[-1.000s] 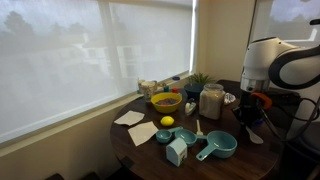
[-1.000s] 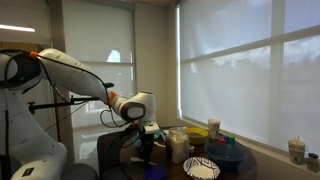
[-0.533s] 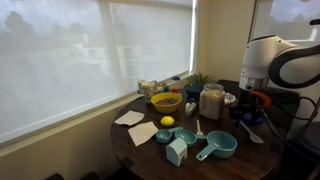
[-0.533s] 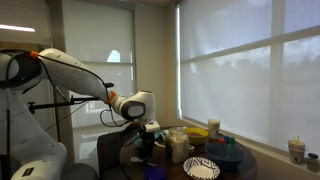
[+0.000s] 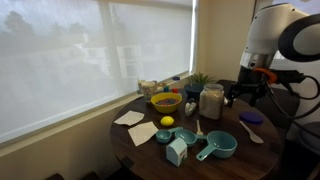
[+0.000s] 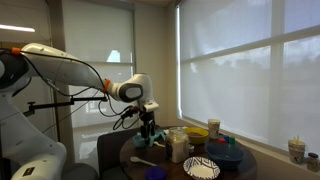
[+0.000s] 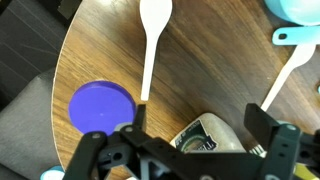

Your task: Remove the spoon from the glass container and put it on the table

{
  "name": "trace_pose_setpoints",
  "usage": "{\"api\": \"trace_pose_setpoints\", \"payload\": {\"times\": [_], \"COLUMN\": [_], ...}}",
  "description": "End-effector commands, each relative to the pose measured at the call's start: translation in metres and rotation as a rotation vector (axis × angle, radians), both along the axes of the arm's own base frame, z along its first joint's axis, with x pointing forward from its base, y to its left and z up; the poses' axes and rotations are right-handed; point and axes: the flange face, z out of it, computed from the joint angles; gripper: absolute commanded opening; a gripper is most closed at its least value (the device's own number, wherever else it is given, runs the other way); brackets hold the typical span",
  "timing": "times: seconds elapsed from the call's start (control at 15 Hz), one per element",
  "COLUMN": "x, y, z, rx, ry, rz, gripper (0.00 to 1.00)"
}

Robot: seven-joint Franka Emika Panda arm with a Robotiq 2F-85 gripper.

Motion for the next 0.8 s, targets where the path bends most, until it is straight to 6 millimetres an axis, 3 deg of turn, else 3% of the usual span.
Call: {"api": "trace_pose_setpoints", "payload": {"times": [0.0,0.4,0.47,0.6,0.73], "x": [-0.008,-0.012,-0.014,-0.014,-0.014], "y": [0.014,0.038,0.030,0.036,0.036], "z": [0.062,0.142,0.124,0.138,0.139], "rx": [-0.032,-0.109,-0.078,-0.087,-0.090], "ry": [-0.026,-0.101,-0.093,-0.114,-0.116], "rz": [0.110,0.228,0.194,0.211,0.215], "gripper": [1.00,1.00,1.00,1.00,1.00]}}
